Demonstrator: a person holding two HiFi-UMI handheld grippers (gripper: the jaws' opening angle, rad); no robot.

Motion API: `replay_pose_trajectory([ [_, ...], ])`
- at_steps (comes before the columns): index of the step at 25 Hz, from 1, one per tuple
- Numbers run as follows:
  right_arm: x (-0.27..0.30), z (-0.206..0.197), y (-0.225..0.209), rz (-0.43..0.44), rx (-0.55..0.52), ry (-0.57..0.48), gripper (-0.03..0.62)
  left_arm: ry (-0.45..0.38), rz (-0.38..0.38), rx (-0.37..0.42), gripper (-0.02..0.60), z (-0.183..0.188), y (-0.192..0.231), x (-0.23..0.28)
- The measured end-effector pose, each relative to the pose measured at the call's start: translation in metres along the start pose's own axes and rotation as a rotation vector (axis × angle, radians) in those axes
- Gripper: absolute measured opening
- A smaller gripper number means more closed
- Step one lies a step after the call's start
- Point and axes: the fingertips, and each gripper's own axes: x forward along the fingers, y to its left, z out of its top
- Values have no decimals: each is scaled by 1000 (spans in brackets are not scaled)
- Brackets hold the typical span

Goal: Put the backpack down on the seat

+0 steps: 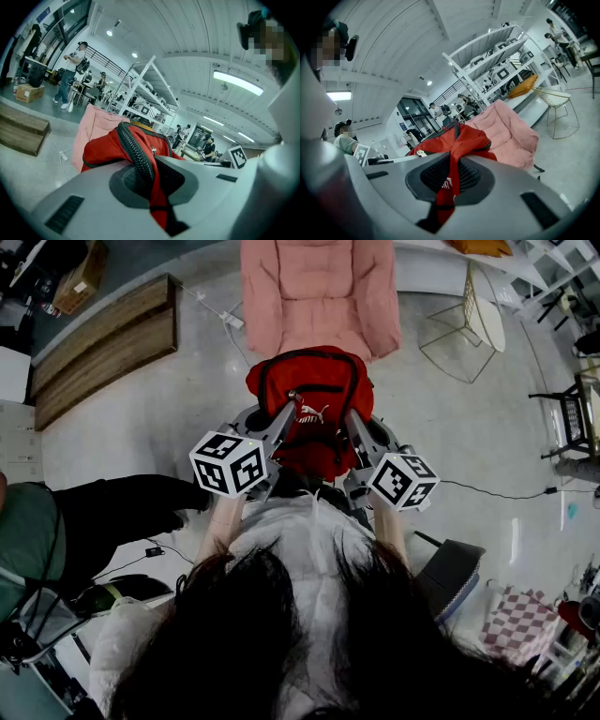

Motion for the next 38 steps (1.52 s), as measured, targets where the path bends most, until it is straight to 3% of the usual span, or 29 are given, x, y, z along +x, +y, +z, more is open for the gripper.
replay_pose_trajectory([
  [25, 0, 4, -6, 24, -13, -10, 44, 30, 45, 42, 40, -1, -6, 2],
  [38, 58, 30, -38, -24, 14, 13, 44, 72, 13, 25, 40, 26, 38, 58],
])
